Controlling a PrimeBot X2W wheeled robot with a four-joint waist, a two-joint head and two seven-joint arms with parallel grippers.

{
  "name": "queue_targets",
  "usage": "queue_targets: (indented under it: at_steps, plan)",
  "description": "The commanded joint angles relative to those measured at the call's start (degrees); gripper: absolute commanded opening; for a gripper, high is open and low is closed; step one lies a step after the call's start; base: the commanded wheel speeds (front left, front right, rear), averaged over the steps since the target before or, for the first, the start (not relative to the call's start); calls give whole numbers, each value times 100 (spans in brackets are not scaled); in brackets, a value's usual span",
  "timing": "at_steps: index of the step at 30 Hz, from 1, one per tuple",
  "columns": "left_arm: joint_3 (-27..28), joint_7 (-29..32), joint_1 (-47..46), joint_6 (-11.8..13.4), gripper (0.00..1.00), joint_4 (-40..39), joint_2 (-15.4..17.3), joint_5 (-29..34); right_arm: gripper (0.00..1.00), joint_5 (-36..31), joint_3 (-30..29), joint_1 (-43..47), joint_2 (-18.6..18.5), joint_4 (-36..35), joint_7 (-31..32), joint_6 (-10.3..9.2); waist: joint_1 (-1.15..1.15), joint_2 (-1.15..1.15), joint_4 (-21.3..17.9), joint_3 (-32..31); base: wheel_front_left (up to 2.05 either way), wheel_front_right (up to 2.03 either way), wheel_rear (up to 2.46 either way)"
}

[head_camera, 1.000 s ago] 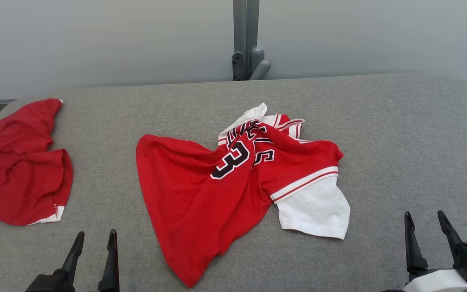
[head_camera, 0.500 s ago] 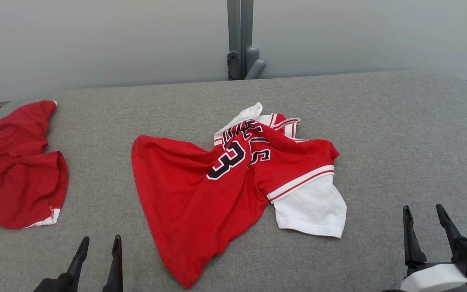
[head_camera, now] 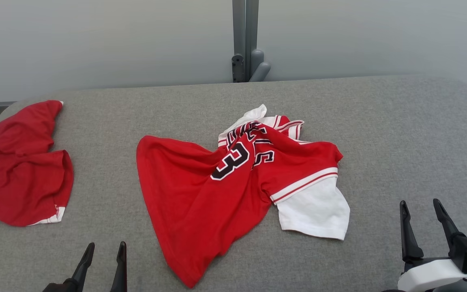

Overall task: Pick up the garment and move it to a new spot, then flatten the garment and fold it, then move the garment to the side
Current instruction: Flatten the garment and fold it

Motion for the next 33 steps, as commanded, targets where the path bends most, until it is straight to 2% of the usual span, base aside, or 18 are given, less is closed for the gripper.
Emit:
queue_targets:
  at_steps: [1, 14, 16, 19, 21, 26, 31, 33]
  plan:
    - [17, -3, -62, -11, 100, 2, 32, 7, 100, 11, 4, -33, -27, 3, -18, -8, 0, 0, 5, 0, 0, 0, 0]
    - [-21, -2, 16, -11, 100, 126, 5, -7, 100, 53, 94, -86, -56, 0, -18, -8, 0, 0, 7, 16, 0, 0, 0]
    - [-317, 88, 73, -12, 100, 401, -11, -255, 100, 123, 220, -71, -45, 136, -18, -8, 0, 0, 1, 29, 0, 0, 0]
    - [-718, 641, -36, -1, 100, 580, 22, -814, 100, 291, 572, -205, -116, 420, 5, -9, 0, 0, -12, 112, 0, 0, 0]
    - [-903, 1020, -108, -1, 100, 512, -10, -1189, 100, 403, 821, -377, -231, 588, 232, -9, 0, 0, -12, 155, 0, 0, 0]
    - [-1174, 2060, -62, 13, 100, 374, -31, -1570, 100, 652, 1333, -790, -458, 884, 1267, -8, 0, 0, 2, 293, 0, 0, 0]
    - [-1288, 2643, -178, 21, 100, 83, -113, -1865, 100, 743, 1528, -1169, -587, 1231, 2156, -8, 0, 0, 135, 530, 0, 0, 0]
    - [-1321, 2718, -253, 32, 100, 123, -140, -1898, 100, 776, 1558, -1293, -566, 1315, 2257, -9, 0, 0, 172, 609, 0, 0, 0]
